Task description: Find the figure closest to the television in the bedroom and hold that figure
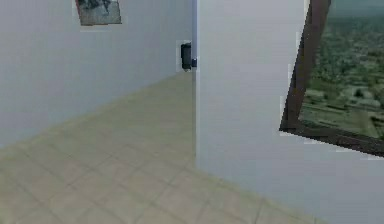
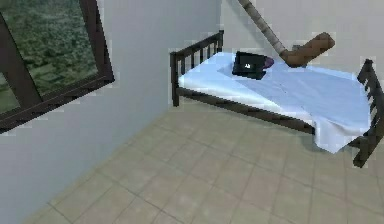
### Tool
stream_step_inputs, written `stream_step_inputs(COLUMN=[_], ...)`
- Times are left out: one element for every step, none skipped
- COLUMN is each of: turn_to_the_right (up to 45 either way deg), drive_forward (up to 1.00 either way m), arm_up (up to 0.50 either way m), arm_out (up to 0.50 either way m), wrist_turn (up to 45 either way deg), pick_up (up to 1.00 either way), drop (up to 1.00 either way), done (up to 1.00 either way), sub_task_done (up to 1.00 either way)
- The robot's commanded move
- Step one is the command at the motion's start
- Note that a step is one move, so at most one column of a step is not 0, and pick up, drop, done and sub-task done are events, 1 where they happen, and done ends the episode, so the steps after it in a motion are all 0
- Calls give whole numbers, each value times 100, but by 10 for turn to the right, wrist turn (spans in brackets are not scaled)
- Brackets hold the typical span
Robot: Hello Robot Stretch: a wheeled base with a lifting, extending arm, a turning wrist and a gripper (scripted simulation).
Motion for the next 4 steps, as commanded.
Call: stream_step_inputs(turn_to_the_right=[0,-450,-450,-450], drive_forward=[75,0,0,0], arm_up=[0,0,0,0], arm_out=[0,0,0,0], wrist_turn=[0,0,0,0], pick_up=[0,0,0,0], drop=[0,0,0,0], done=[0,0,0,0], sub_task_done=[0,0,0,0])
